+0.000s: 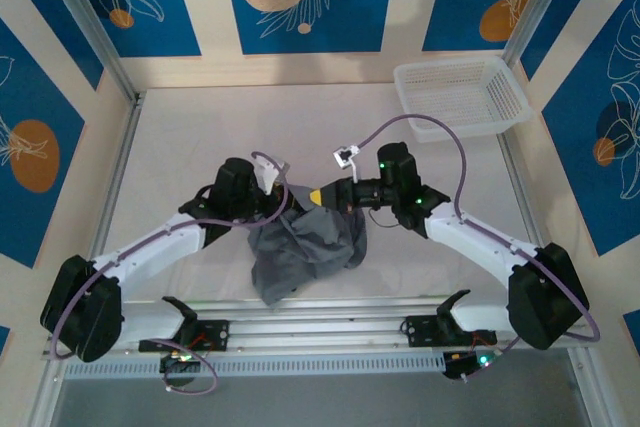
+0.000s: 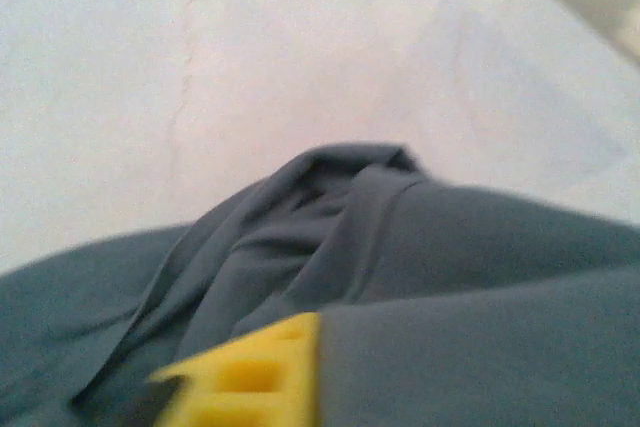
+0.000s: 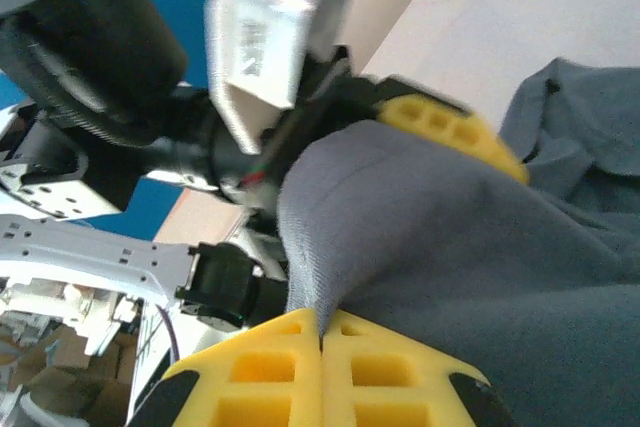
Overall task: Fold the inside-out t-shirt
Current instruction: Turn the T-shirt inside out at the center of the table.
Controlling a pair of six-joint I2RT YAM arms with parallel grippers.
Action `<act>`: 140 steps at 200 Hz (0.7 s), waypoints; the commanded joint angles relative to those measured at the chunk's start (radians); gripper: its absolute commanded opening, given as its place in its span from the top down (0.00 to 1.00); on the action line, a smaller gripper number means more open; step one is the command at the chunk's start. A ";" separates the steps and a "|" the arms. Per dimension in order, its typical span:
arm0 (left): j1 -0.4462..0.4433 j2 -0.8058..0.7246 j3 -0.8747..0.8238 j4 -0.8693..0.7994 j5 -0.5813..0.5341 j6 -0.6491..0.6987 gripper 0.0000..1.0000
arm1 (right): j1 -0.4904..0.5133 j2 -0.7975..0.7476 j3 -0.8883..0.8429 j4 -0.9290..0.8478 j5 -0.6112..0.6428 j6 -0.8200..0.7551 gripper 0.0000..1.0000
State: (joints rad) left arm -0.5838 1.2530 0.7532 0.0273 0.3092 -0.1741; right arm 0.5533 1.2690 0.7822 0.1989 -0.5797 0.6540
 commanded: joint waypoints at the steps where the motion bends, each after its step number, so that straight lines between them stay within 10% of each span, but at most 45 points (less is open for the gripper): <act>1: 0.007 0.051 0.050 0.124 0.263 -0.073 1.00 | -0.103 0.045 -0.083 0.029 -0.015 -0.003 0.93; 57: -0.001 0.158 0.082 0.115 0.349 -0.243 1.00 | -0.143 0.030 -0.130 -0.061 0.264 -0.046 0.66; 93: -0.002 0.147 0.077 0.078 0.334 -0.232 1.00 | 0.190 -0.293 -0.231 -0.091 0.936 -0.271 0.59; 140: -0.002 0.145 0.090 0.054 0.307 -0.228 1.00 | 0.332 -0.233 -0.145 -0.212 1.167 -0.362 0.59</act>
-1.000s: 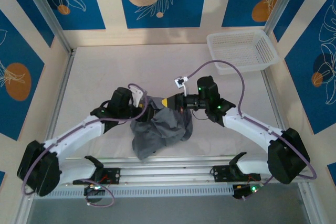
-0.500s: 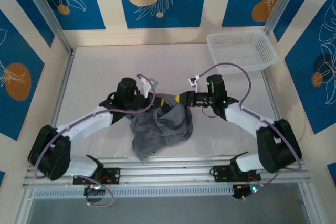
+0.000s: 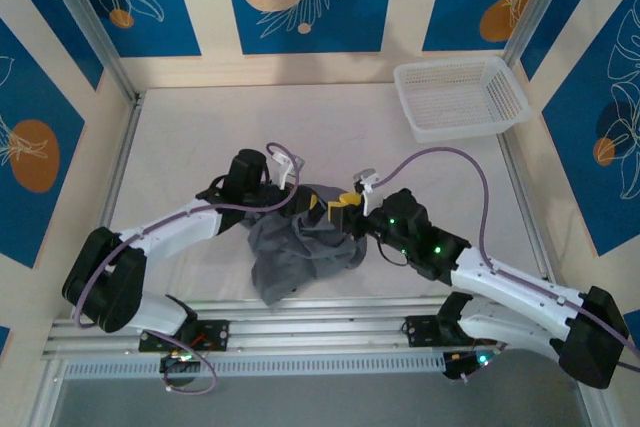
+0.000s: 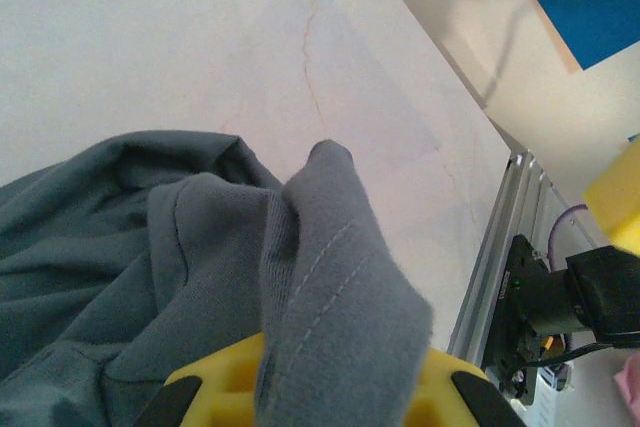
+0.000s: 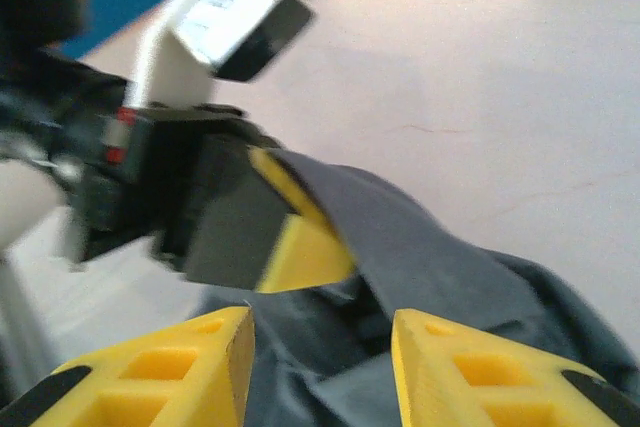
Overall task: Fold the inside-out t-shirt
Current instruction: Turn the T-shirt inside out at the center of the table.
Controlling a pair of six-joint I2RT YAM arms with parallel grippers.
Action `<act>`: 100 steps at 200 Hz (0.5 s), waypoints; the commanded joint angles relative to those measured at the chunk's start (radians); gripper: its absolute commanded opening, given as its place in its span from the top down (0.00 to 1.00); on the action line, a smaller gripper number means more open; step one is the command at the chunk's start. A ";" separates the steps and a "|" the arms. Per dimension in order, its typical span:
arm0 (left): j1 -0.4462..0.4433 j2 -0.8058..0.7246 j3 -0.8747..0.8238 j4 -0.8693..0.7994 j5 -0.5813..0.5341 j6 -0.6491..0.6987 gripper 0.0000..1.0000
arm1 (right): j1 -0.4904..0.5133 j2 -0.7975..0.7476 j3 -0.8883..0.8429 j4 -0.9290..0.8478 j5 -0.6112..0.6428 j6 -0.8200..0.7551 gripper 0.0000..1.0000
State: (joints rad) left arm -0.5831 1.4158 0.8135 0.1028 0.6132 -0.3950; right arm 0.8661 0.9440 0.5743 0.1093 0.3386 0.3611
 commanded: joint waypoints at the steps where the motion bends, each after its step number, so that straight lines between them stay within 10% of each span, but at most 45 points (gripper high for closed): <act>1: -0.003 -0.019 0.030 -0.022 0.001 -0.007 1.00 | 0.020 0.097 0.070 -0.128 0.254 -0.069 0.59; 66: -0.003 -0.050 0.024 -0.048 -0.020 0.002 1.00 | 0.078 0.406 0.237 -0.076 0.400 -0.336 0.37; 100: -0.003 -0.062 0.027 -0.067 -0.030 0.015 1.00 | 0.082 0.470 0.284 -0.050 0.578 -0.400 0.42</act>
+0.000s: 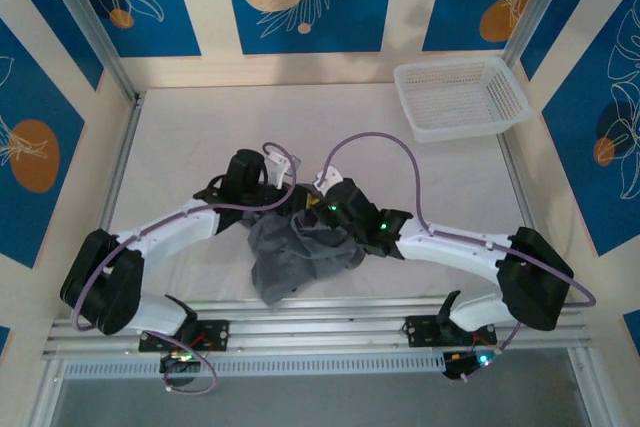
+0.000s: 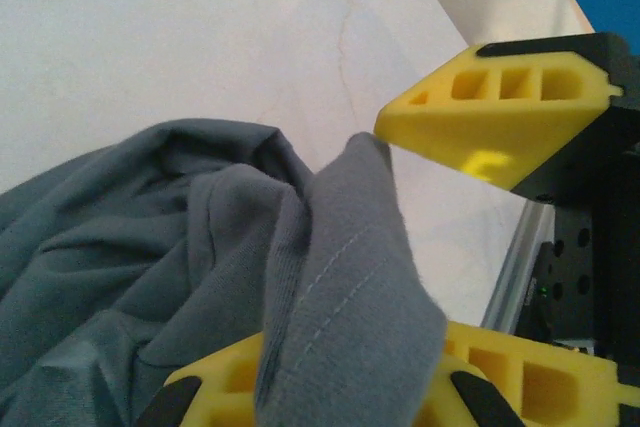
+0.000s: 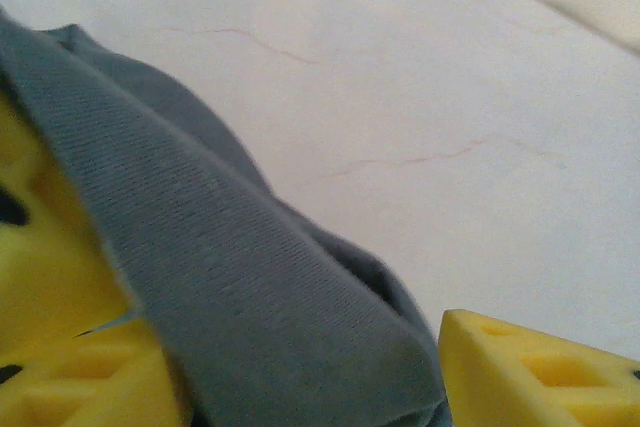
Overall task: Fold the inside-out t-shirt
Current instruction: Turn the T-shirt inside out at the center of the table.
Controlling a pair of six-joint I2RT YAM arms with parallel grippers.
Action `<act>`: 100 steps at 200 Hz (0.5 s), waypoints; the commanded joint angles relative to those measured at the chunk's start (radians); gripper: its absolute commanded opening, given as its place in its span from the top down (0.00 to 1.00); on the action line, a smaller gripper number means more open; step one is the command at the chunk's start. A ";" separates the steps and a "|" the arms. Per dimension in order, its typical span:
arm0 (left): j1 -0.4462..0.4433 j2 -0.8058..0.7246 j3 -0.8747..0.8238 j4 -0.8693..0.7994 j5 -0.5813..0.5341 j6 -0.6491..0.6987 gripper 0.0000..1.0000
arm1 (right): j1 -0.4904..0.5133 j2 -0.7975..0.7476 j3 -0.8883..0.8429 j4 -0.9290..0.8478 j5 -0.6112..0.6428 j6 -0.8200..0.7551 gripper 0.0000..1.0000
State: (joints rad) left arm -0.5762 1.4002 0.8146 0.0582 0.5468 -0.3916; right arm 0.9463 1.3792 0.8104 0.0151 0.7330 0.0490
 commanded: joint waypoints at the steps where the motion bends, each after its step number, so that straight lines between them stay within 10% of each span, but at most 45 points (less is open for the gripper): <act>1: -0.010 -0.047 0.026 -0.023 0.036 0.012 1.00 | 0.002 0.035 0.048 0.044 0.183 -0.088 0.42; 100: -0.010 -0.044 0.028 -0.030 0.032 0.020 1.00 | -0.208 -0.095 0.024 -0.266 -0.154 0.178 0.76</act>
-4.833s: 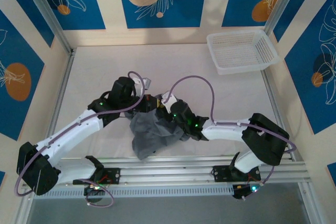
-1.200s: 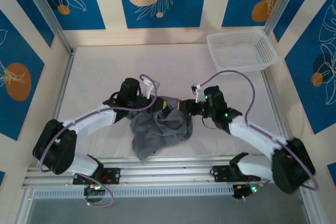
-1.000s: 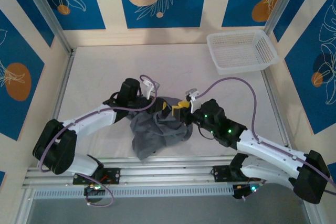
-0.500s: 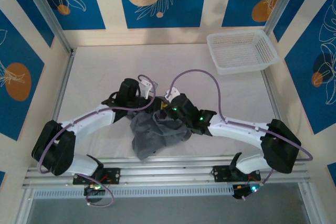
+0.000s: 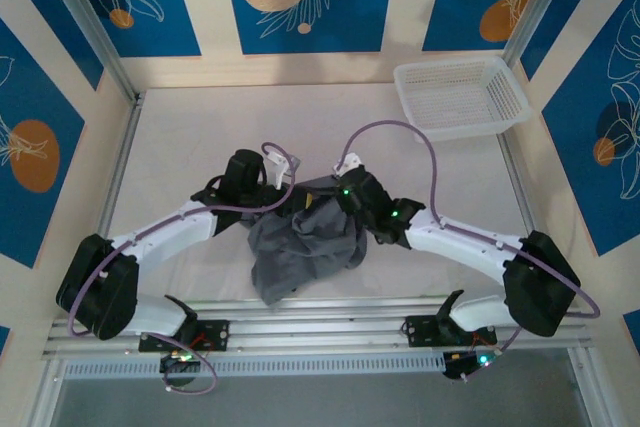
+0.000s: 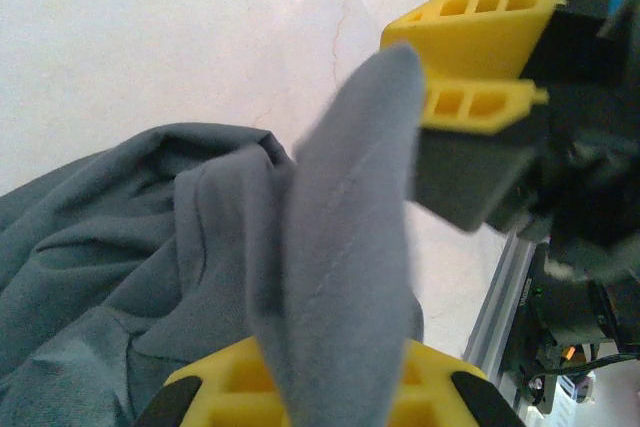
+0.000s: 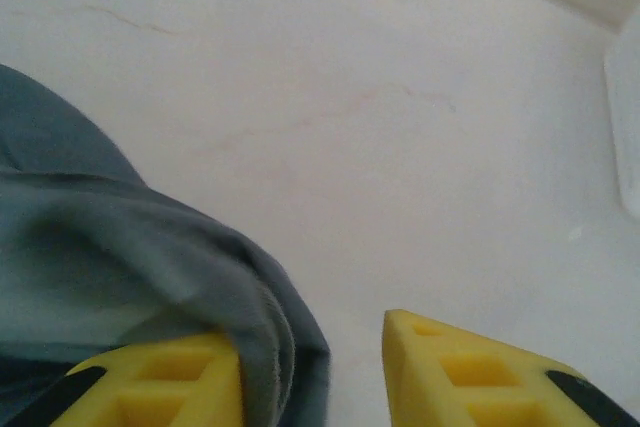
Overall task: Fold the inside-out t-shirt
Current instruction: Turn the T-shirt inside out at the center of the table.
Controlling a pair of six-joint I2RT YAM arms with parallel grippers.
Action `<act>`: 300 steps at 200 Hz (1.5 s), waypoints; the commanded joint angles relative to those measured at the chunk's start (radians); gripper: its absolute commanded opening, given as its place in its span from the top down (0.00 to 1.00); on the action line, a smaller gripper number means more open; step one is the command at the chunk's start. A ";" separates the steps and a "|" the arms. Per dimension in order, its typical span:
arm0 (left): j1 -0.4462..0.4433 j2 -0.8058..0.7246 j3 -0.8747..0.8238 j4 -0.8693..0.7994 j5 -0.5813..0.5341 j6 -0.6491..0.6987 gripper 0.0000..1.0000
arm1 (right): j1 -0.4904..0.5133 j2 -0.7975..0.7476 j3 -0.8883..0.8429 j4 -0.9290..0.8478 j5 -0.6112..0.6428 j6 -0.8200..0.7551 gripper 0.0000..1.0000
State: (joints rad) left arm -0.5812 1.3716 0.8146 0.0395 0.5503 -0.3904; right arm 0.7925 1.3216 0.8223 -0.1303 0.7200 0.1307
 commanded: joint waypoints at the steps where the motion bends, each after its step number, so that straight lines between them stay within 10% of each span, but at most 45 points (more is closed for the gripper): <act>1: -0.005 -0.016 0.028 -0.011 0.028 0.019 1.00 | -0.058 -0.040 0.012 -0.120 -0.151 0.097 0.77; 24: -0.005 -0.011 0.025 -0.010 0.021 0.019 1.00 | -0.104 -0.120 -0.044 -0.018 -0.520 0.106 1.00; 82: -0.004 0.038 0.034 -0.063 -0.125 0.011 1.00 | -0.232 -0.255 -0.246 0.499 -1.193 0.474 1.00; 114: 0.000 0.020 0.011 -0.030 -0.172 -0.007 1.00 | -0.247 -0.257 -0.224 0.432 -1.195 0.497 1.00; 140: 0.000 -0.044 0.003 -0.072 -0.173 0.032 0.57 | -0.283 -0.257 -0.232 0.430 -1.170 0.605 1.00; 166: -0.003 -0.246 -0.092 -0.049 -0.143 -0.017 0.47 | -0.318 -0.253 -0.238 0.421 -1.161 0.632 1.00; 217: -0.046 -0.564 -0.246 0.113 0.023 -0.303 0.63 | -0.333 -0.199 -0.213 0.428 -1.159 0.642 1.00; 300: -0.170 -0.149 -0.164 0.392 -0.083 -0.590 0.82 | -0.325 -0.187 -0.194 0.436 -1.165 0.689 1.00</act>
State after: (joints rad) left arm -0.7471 1.1515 0.5938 0.3447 0.5293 -0.9104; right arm 0.4644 1.1503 0.5896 0.2920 -0.4236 0.7975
